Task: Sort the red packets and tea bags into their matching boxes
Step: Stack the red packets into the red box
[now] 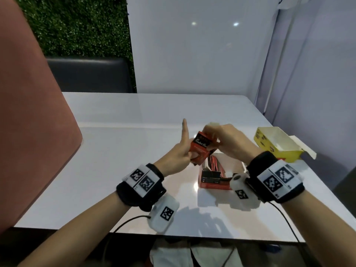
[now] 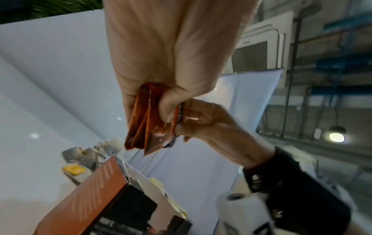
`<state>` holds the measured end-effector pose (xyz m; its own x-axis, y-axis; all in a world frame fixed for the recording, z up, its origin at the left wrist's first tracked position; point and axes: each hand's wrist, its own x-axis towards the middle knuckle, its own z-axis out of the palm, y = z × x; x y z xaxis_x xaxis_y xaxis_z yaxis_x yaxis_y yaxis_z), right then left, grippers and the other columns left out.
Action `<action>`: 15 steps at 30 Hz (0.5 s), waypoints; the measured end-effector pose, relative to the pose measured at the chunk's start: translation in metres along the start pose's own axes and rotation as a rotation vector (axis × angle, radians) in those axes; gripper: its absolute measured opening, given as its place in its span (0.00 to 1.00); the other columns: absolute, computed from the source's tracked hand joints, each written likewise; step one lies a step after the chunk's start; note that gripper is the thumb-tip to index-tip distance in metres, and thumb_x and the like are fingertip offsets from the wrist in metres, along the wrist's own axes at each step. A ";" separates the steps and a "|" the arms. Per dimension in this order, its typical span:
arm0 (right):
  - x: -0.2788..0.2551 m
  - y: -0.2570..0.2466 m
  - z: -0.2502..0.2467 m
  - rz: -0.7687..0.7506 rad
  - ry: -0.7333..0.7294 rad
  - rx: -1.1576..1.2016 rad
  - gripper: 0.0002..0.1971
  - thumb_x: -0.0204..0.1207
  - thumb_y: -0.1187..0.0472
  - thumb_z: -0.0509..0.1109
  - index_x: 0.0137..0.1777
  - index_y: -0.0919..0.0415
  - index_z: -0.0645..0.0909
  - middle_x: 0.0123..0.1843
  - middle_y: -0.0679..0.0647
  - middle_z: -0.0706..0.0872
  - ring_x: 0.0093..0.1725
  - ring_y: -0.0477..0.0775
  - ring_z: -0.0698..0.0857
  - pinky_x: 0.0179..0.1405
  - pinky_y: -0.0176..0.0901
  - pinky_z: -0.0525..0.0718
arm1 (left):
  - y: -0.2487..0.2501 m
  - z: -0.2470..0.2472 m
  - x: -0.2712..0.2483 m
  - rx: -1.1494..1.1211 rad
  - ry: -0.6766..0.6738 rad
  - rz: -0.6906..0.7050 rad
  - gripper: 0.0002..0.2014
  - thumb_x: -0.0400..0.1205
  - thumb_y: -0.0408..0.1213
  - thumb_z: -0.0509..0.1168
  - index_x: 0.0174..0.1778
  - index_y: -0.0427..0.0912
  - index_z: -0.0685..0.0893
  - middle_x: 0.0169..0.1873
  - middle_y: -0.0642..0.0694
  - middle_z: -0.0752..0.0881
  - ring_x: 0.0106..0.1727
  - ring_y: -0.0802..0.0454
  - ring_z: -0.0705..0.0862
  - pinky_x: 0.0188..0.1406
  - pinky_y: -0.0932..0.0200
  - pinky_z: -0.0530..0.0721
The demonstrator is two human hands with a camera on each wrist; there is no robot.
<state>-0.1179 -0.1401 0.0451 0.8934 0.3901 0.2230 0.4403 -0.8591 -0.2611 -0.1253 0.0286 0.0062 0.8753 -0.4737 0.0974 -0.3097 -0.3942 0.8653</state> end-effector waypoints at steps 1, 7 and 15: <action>-0.002 0.006 -0.004 -0.004 0.031 -0.034 0.10 0.73 0.64 0.71 0.54 0.56 0.80 0.49 0.54 0.87 0.51 0.57 0.83 0.44 0.49 0.81 | 0.000 0.003 0.008 -0.005 0.009 0.028 0.46 0.83 0.22 0.53 0.72 0.50 0.17 0.59 0.39 0.79 0.54 0.43 0.83 0.64 0.53 0.79; -0.022 0.041 -0.031 -0.006 0.018 -0.356 0.10 0.77 0.62 0.66 0.58 0.53 0.79 0.51 0.50 0.84 0.54 0.58 0.83 0.30 0.42 0.72 | -0.015 0.018 0.032 0.036 -0.077 -0.136 0.63 0.74 0.42 0.74 0.72 0.43 0.17 0.81 0.40 0.55 0.83 0.48 0.53 0.80 0.53 0.56; -0.017 0.054 -0.002 -0.107 -0.262 -0.515 0.11 0.80 0.62 0.62 0.60 0.56 0.80 0.55 0.54 0.82 0.55 0.57 0.82 0.42 0.44 0.78 | -0.039 0.045 0.042 -0.014 -0.274 -0.135 0.67 0.72 0.25 0.73 0.66 0.46 0.11 0.81 0.48 0.54 0.69 0.50 0.76 0.59 0.73 0.75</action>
<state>-0.1097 -0.1939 0.0289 0.8677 0.4960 -0.0340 0.4874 -0.8352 0.2547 -0.0932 -0.0112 -0.0459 0.7748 -0.6132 -0.1535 -0.1906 -0.4582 0.8682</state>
